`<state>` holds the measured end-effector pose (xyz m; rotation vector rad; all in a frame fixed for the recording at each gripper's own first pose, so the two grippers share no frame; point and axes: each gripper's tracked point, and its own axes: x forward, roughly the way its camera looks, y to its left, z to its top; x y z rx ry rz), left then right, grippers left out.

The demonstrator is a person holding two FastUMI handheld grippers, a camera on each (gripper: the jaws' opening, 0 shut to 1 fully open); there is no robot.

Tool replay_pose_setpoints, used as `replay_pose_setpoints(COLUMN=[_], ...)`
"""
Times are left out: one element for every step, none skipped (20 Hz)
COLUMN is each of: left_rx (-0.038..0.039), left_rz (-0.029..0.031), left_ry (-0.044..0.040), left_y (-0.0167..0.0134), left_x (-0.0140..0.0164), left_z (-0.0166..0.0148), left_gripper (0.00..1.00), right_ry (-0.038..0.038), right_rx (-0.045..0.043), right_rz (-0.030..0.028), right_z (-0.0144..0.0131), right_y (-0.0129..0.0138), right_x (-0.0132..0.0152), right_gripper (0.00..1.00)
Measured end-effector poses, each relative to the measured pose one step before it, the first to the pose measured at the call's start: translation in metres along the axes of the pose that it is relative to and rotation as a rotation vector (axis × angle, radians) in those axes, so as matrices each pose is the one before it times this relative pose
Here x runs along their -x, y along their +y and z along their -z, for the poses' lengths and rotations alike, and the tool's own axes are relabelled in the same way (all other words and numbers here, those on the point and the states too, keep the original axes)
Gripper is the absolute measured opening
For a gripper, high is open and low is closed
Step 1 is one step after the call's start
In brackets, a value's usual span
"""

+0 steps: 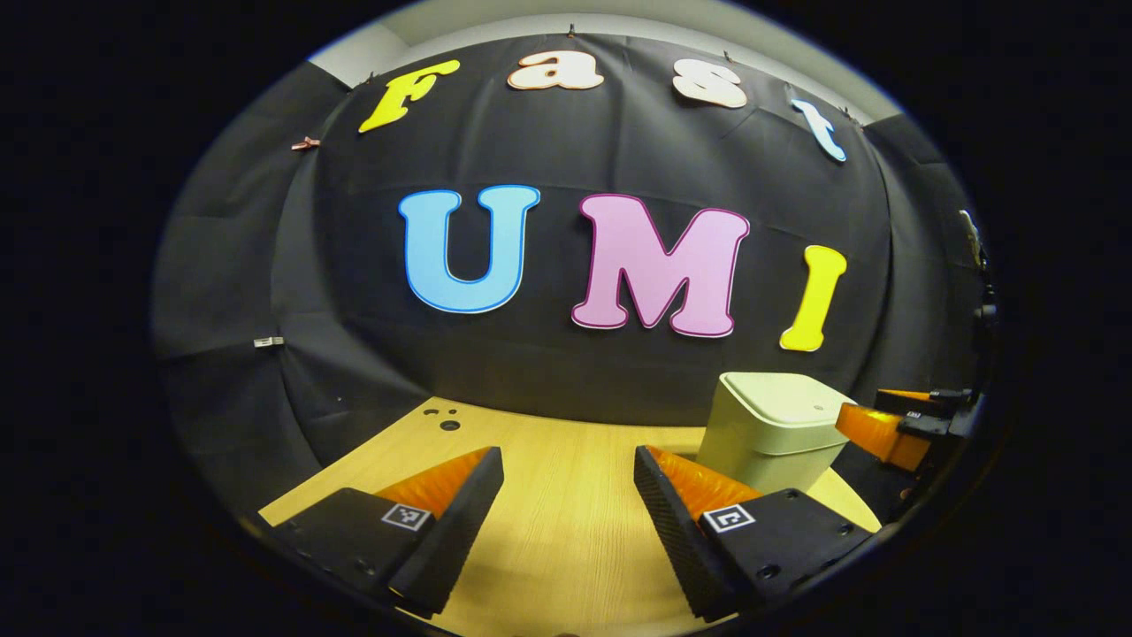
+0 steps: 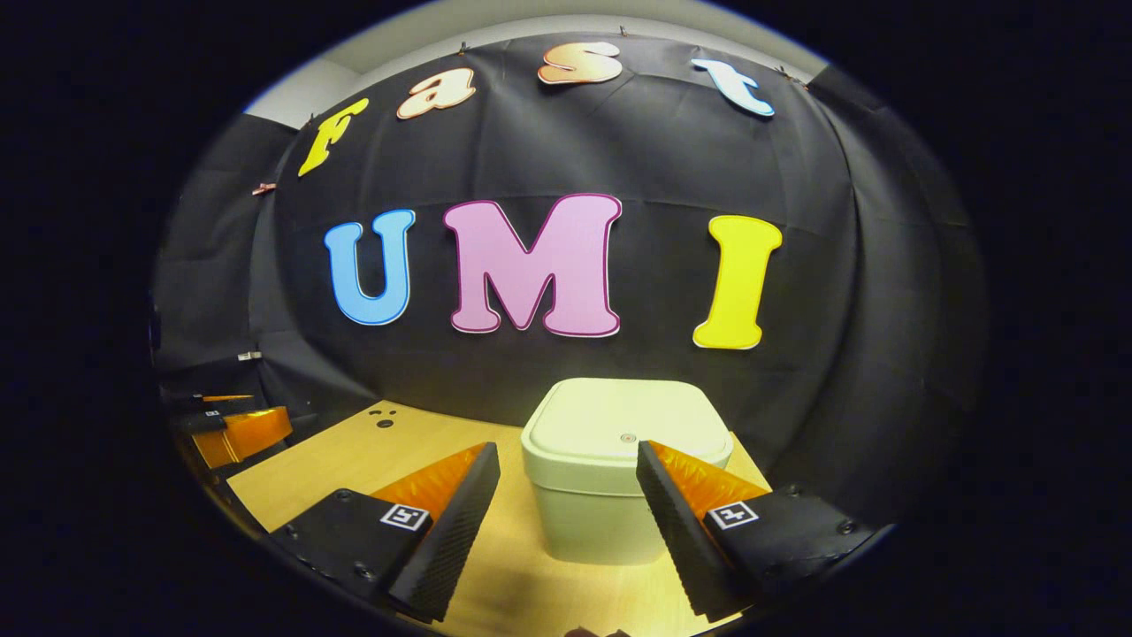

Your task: Press the lid of the desktop garbage bin to open it, pick up the crumpled paper on the desktop and throw it into the bin, then pick up the pop can on the desktop and drop it into the bin, and finally close the garbage bin lid.

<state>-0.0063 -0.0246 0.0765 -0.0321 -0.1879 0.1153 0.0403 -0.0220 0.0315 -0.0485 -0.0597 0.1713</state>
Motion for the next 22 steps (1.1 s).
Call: replay_pose_setpoints(left_rx=[0.01305,0.00904,0.00308,-0.00215,-0.00086,0.00419,0.00332,-0.00001,-0.0035,-0.00701,-0.01108,-0.01091,-0.00755,-0.0027,-0.00061,0.00077,0.00112,0.00144,0.00231,-0.00017,-0.00488,-0.00836], left_rz=[0.00971,0.01283,0.01353,0.01473,0.00947,0.00742,0.00847,0.00591,0.00694,0.00687,0.00651,0.00442,0.00757,0.00639,0.00439,0.00481,0.0,-0.00208,-0.0007,0.00301,0.00227,0.00145], left_ry=[0.0095,-0.00305,-0.00552,0.00061,0.00565,0.00349,-0.00022,-0.00428,-0.00173,-0.00015,0.00299,0.0061,0.00098,-0.00223,-0.00308,0.00237,0.00444,0.0029,-0.00063,-0.00141,0.00166,0.00172], left_y=[0.00389,0.00376,0.00261,0.00209,0.00263,0.00225,0.00053,0.00116,0.00095,0.00083,0.00058,0.00136,0.00003,0.00015,0.00187,0.00087,0.0009,0.00253,0.00078,0.00065,0.0004,0.00153], left_x=[0.00266,0.00437,0.00287,0.00406,0.00514,0.00486,0.00554,0.00595,0.00527,0.00511,0.00491,0.00482,0.00413,0.0032,0.00259,0.00146,0.00195,0.00146,0.00021,0.00113,0.00111,0.00044], left_z=[0.00379,0.00314,0.00125,0.00359,0.00522,0.00257,0.00081,-0.00044,-0.00034,0.00028,0.00102,0.00118,0.00054,-0.00073,0.00003,0.00072,0.00179,0.00099,-0.00007,-0.00011,0.00136,0.00098], left_gripper=[0.96,0.96,0.96,0.96,0.96,0.96,0.96,0.96,0.96,0.96,0.96,0.96,0.96,0.96,0.96,0.96,0.96,0.96,0.96,0.96,0.96,0.96], right_ry=[0.01999,0.01155,0.00419,-0.00293,-0.00352,-0.00084,0.00154,0.00595,0.00444,0.003,-0.0005,-0.00099,-0.00125,-0.00218,-0.00186,0.00282,0.01018,0.01199,0.01028,0.00619,0.00178,-0.00045], right_rx=[-0.00094,-0.00038,0.00065,0.00358,0.00499,0.00427,0.0013,0.00064,-0.00151,-0.00505,-0.00492,-0.00338,-0.00139,-0.00037,0.00133,0.00143,-0.00082,-0.00349,-0.00636,-0.00924,-0.00998,-0.00713], right_rz=[0.01258,0.00727,0.00728,0.00886,0.01252,0.01142,0.00739,0.00604,0.00596,0.00696,0.00631,0.00649,0.005,0.0044,0.00414,0.00424,0.00155,-0.00128,0.00134,0.00235,0.00268,0.00149], right_z=[0.00808,0.00077,0.00275,0.00159,0.002,0.00326,0.00239,0.00376,0.00226,0.00085,0.00032,0.00065,0.00085,0.0006,0.0008,0.00188,0.00327,0.00357,0.00285,0.00094,-0.00015,-0.00032], right_y=[0.00413,0.00508,0.00428,0.00279,0.00173,0.00269,0.00248,0.00261,0.00196,0.00277,0.00226,0.00183,0.00144,0.00144,0.0011,0.00109,0.00147,0.00232,0.00157,0.00096,0.00124,0.00168], right_x=[0.00732,0.01498,0.00708,0.00756,0.00773,0.00796,0.00728,0.00588,0.00517,0.00595,0.00537,0.00566,0.0048,0.00434,0.00395,0.00337,0.00292,0.00136,0.00081,0.00099,-0.0004,-0.00072], right_gripper=[0.98,0.98,0.98,0.98,0.98,0.98,0.98,0.98,0.98,0.98,0.98,0.98,0.98,0.98,0.98,0.98,0.98,0.98,0.98,0.98,0.98,0.98])
